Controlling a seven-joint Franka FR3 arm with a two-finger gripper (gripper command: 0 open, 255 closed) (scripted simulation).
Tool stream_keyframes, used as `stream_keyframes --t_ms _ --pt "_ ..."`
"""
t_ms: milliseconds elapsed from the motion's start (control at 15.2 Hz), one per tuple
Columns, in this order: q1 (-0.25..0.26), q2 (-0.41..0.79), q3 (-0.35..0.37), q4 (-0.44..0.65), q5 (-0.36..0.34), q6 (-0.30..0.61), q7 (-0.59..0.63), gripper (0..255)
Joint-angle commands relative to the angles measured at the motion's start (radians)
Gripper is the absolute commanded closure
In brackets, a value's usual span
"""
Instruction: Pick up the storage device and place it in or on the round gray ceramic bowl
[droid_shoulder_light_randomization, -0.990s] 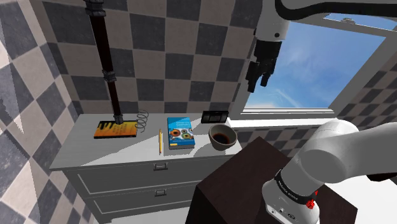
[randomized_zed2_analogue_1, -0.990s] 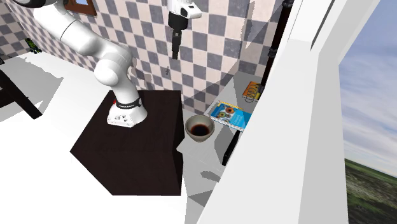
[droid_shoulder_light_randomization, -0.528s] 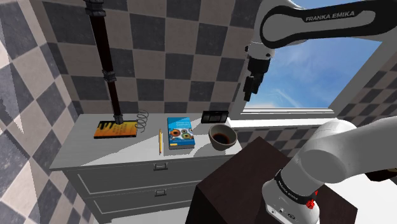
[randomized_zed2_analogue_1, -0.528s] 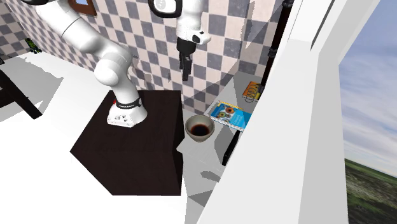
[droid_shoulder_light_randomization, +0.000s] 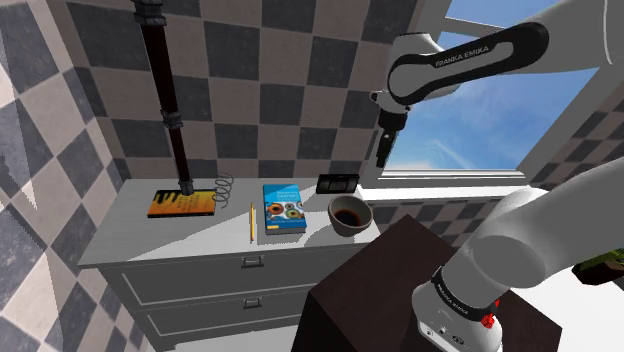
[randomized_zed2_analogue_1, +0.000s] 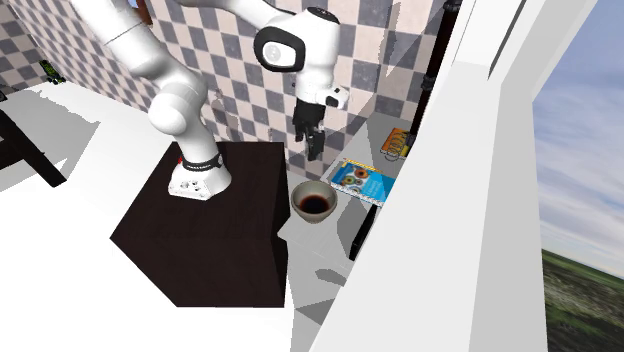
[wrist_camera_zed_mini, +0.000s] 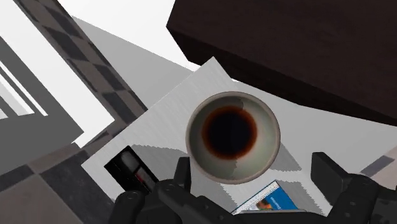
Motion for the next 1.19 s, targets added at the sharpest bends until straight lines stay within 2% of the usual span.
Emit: stream_keyframes --t_ms 0,264,594,792,1122 --pt "0.01 0.074 -0.024 0.011 -0.003 0.075 -0.064 0" --pt "0.026 0.235 -0.072 0.053 0.012 0.213 -0.206 0" --pt "0.035 0.45 -0.099 0.139 0.085 0.36 -0.402 0" --pt "0.023 0.579 -0.087 0.208 0.147 0.428 -0.524 0" --pt "-0.028 0.782 -0.029 0.348 0.232 0.508 -0.703 0"
